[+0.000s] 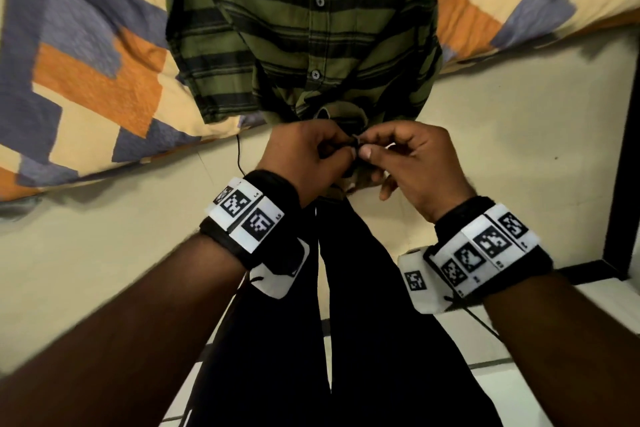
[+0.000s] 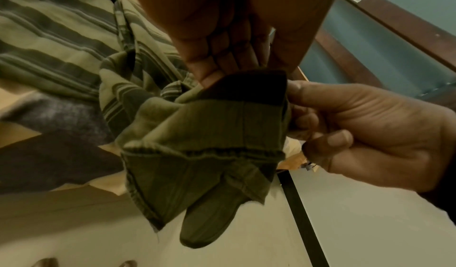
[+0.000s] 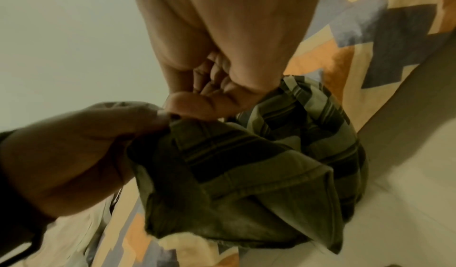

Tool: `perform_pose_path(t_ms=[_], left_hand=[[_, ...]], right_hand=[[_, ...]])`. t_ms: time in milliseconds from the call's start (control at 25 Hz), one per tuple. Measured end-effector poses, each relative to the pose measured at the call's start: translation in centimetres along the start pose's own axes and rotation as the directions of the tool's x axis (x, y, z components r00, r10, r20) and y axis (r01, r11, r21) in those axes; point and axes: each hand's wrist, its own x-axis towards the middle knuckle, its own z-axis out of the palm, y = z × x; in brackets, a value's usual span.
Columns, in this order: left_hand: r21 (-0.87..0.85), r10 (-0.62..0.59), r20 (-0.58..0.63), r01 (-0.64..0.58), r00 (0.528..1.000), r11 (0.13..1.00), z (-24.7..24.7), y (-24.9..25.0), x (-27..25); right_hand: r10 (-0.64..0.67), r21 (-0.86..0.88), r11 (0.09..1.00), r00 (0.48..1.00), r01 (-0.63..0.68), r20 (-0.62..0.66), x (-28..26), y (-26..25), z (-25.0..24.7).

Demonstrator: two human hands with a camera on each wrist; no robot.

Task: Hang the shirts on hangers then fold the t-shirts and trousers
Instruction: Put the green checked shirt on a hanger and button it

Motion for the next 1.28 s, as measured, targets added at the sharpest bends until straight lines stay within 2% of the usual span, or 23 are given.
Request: perform_pose_path(t_ms=[80, 120, 160, 200, 240, 320, 400, 440, 480, 520, 560, 600, 640, 680, 720, 760, 800, 880, 960, 1080, 1120, 1200, 1280], left_hand=[[0.083, 0.034, 0.150, -0.047, 0.988, 0.995, -1.9, 1.3, 1.1], [0.160, 0.035, 0.246, -0.076, 0.969, 0.984, -3.0, 1.7, 2.0], [0.236, 0.022, 0.312, -0.100, 0.950, 0.967, -4.3, 1.7, 3.2], [0.286, 0.006, 0.311, -0.099, 0.951, 0.953, -5.7, 1.5, 4.7], [0.307, -0.007, 0.254, -0.074, 0.967, 0.949, -7.1, 1.1, 6.5], [0.314, 0.029, 0.036, -0.039, 0.999, 0.949, -9.6, -0.1, 10.2], [0.352, 0.123, -0.173, -0.055, 0.977, 0.934, -12.1, -1.2, 14.6], [0.374, 0.128, -0.227, -0.035, 0.965, 0.927, -13.0, -1.9, 16.7], [0.383, 0.092, -0.250, 0.011, 0.964, 0.924, -13.8, -2.4, 18.4], [0.378, 0.029, -0.243, 0.067, 0.970, 0.924, -14.5, -2.9, 19.7], [0.405, -0.038, -0.219, 0.126, 0.975, 0.905, -15.2, -3.5, 20.5], [0.503, -0.121, -0.173, 0.193, 0.977, 0.842, -15.8, -3.9, 20.8], [0.625, -0.201, -0.138, 0.243, 0.970, 0.742, -16.3, -4.2, 20.4], [0.717, -0.252, -0.135, 0.270, 0.958, 0.643, -17.1, -4.5, 20.4], [0.756, -0.267, -0.161, 0.293, 0.950, 0.585, -18.1, -4.4, 20.4], [0.746, -0.263, -0.201, 0.321, 0.944, 0.583, -19.1, -4.1, 20.6], [0.705, -0.226, -0.238, 0.328, 0.945, 0.629, -19.8, -3.8, 21.2], [0.544, -0.133, -0.270, 0.265, 0.954, 0.796, -20.2, -3.3, 23.3], [0.339, -0.115, -0.237, 0.193, 0.965, 0.921, -19.6, -2.8, 25.8], [0.245, -0.170, -0.135, 0.200, 0.976, 0.949, -18.8, -2.4, 27.8], [0.239, -0.162, -0.132, 0.190, 0.978, 0.952, -19.0, -2.4, 27.7], [0.211, -0.094, -0.190, 0.134, 0.977, 0.968, -20.1, -2.3, 26.1], [0.194, -0.003, -0.252, 0.053, 0.968, 0.980, -21.4, -2.3, 23.4]], right_hand=[[-0.021, -0.112, 0.993, 0.996, 0.031, 0.091, 1.1, -1.9, -1.0], [-0.019, -0.255, 0.965, 0.990, 0.055, 0.140, 1.8, -2.6, -1.4], [-0.036, -0.437, 0.894, 0.987, 0.102, 0.158, 2.5, -3.6, -1.7], [-0.087, -0.554, 0.820, 0.988, 0.146, 0.131, 3.6, -4.7, -2.0], [-0.171, -0.592, 0.785, 0.982, 0.185, 0.080, 4.8, -6.2, -2.1], [-0.312, -0.584, 0.772, 0.950, 0.251, -0.005, 8.0, -9.0, -1.8], [-0.414, -0.662, 0.689, 0.910, 0.296, -0.024, 12.5, -11.6, -1.4], [-0.434, -0.702, 0.640, 0.901, 0.312, 0.006, 14.5, -12.9, -1.1], [-0.422, -0.760, 0.562, 0.903, 0.327, 0.077, 16.3, -13.8, -0.9], [-0.337, -0.841, 0.448, 0.928, 0.304, 0.157, 17.8, -14.3, -0.8], [-0.196, -0.915, 0.325, 0.963, 0.240, 0.183, 18.7, -14.7, -0.9], [-0.049, -0.967, 0.215, 0.991, 0.133, 0.125, 19.0, -15.3, -1.2], [0.021, -0.987, 0.161, 0.999, 0.024, 0.027, 18.9, -15.8, -1.5], [-0.007, -0.987, 0.145, 0.997, -0.069, -0.071, 19.2, -16.8, -1.9], [-0.089, -0.981, 0.152, 0.987, -0.117, -0.131, 19.5, -18.0, -2.1], [-0.190, -0.978, 0.168, 0.970, -0.119, -0.151, 19.8, -19.2, -2.1], [-0.298, -0.979, 0.190, 0.946, -0.074, -0.129, 20.5, -20.2, -1.9], [-0.453, -0.975, 0.217, 0.890, 0.053, -0.053, 22.9, -21.9, -1.1], [-0.471, -0.973, 0.199, 0.882, 0.119, 0.012, 26.4, -22.5, -0.4], [-0.288, -0.986, 0.153, 0.958, 0.061, 0.014, 30.3, -22.4, -0.4], [-0.262, -0.987, 0.154, 0.965, 0.045, 0.003, 31.0, -22.1, -0.7], [-0.321, -0.969, 0.235, 0.947, 0.083, 0.003, 30.8, -21.7, -1.8], [-0.404, -0.907, 0.392, 0.914, 0.154, -0.020, 28.8, -21.8, -3.4]])
